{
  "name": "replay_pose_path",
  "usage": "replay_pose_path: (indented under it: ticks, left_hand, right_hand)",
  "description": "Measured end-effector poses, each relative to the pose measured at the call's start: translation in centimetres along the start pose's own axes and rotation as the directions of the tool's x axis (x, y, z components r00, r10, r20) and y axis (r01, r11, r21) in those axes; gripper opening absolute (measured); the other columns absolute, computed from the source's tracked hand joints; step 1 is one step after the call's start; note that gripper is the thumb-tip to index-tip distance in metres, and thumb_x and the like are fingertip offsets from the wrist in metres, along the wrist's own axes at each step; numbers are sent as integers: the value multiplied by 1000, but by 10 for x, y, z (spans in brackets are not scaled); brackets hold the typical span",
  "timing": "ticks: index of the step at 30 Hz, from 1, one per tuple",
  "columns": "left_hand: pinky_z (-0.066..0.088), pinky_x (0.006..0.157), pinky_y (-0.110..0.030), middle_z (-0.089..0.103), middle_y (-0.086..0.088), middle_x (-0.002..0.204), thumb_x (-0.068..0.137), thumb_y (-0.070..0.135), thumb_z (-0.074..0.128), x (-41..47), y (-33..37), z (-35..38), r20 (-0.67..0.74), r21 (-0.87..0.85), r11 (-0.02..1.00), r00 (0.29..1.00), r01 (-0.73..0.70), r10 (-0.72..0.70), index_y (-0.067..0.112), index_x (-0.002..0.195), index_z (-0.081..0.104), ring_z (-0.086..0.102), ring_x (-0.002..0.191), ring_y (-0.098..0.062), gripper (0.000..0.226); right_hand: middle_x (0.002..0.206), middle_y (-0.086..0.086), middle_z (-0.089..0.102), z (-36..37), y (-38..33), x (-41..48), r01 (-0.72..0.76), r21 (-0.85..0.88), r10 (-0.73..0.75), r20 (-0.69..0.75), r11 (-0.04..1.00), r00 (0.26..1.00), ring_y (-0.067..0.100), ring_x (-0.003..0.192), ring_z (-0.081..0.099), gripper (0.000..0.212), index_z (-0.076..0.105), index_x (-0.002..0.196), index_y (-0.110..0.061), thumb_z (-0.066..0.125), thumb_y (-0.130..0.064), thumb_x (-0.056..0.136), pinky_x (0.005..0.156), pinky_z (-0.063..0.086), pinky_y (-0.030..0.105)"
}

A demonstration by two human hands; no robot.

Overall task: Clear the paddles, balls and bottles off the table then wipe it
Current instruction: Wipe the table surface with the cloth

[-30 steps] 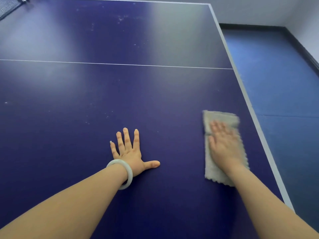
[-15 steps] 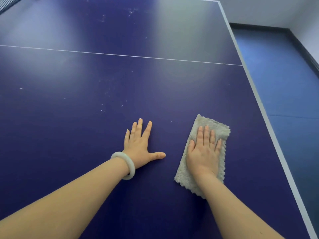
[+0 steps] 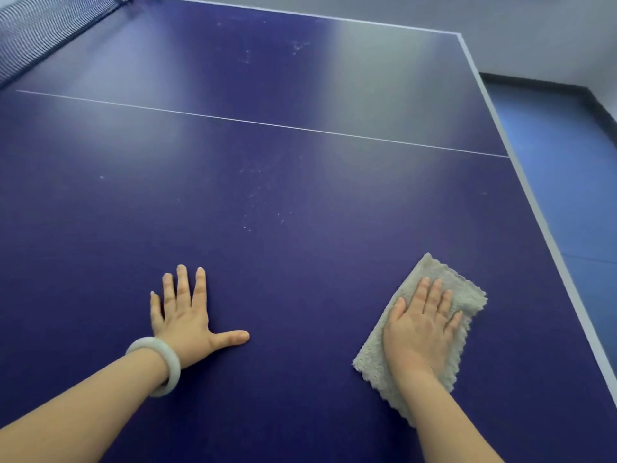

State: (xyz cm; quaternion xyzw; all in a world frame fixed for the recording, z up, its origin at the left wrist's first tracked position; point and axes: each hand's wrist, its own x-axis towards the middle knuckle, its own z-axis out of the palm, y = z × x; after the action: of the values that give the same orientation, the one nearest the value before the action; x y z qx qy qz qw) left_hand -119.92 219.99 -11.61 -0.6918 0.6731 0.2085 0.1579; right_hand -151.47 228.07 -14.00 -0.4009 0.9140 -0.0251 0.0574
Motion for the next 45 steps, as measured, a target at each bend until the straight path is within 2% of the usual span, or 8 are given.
replay_pose_path:
  ticks: [6,10,14,17,23,33,41,45]
  left_hand:
    - [-17,117,-50,-47,-8,149,53,98,45,-1,2,-5,65,11,1000,998,8,-9,23,134,-46,-40,140,-31,143]
    - [-18,116,-51,-48,-9,148,53,98,45,-2,1,-6,88,2,1000,996,4,-4,24,131,-48,-42,138,-31,142]
    - [-19,115,-52,-48,-10,148,52,99,42,-1,0,-5,98,10,1000,995,-1,0,22,131,-48,-43,137,-32,142]
    - [-19,115,-53,-50,-10,147,52,99,41,0,0,-5,103,4,1000,995,-5,4,22,130,-50,-44,136,-32,142]
    - [-18,116,-53,-50,-11,147,52,100,41,-1,1,-7,104,34,999,995,5,-8,20,136,-47,-42,137,-33,145]
    - [-21,114,-57,-51,-15,145,51,101,38,2,-3,-1,89,4,999,995,-37,37,17,139,-45,-46,133,-37,147]
    - [-18,115,-59,-51,-18,144,59,98,39,-1,-6,-3,90,-12,997,993,-71,71,14,140,-44,-46,133,-39,144]
    - [-18,115,-59,-49,-18,145,61,97,41,-3,-6,-5,76,-35,995,993,-89,92,13,142,-41,-45,134,-39,143]
  right_hand:
    - [164,-5,-9,10,-23,13,488,4,-487,66,873,871,13,151,-13,70,-2,157,-22,-2,-47,91,121,-13,39]
    - [166,3,7,-15,37,59,57,-8,-57,20,998,998,19,153,5,65,9,159,-15,8,-42,99,123,0,43]
    - [166,7,0,-17,38,28,-165,8,165,22,986,986,23,153,-1,63,-1,157,-12,10,-39,101,123,-3,46]
    - [166,10,-4,-4,-20,8,-92,-14,92,10,996,996,26,153,-4,65,-5,157,-9,10,-38,101,122,-3,50]
    - [165,2,-11,12,-122,27,379,0,-378,73,926,923,20,152,-12,62,-5,158,-16,10,-39,102,122,-13,45]
    - [166,7,5,-4,16,-36,-188,46,187,25,981,982,25,153,2,63,4,157,-10,10,-38,102,123,-1,45]
    - [164,3,-11,27,-145,-68,323,-28,-321,60,946,945,22,152,-10,70,-6,155,-14,-3,-43,92,122,-13,45]
    - [166,1,-7,18,-138,-16,210,-26,-207,71,977,976,19,153,-8,63,-2,158,-17,9,-38,100,123,-6,46]
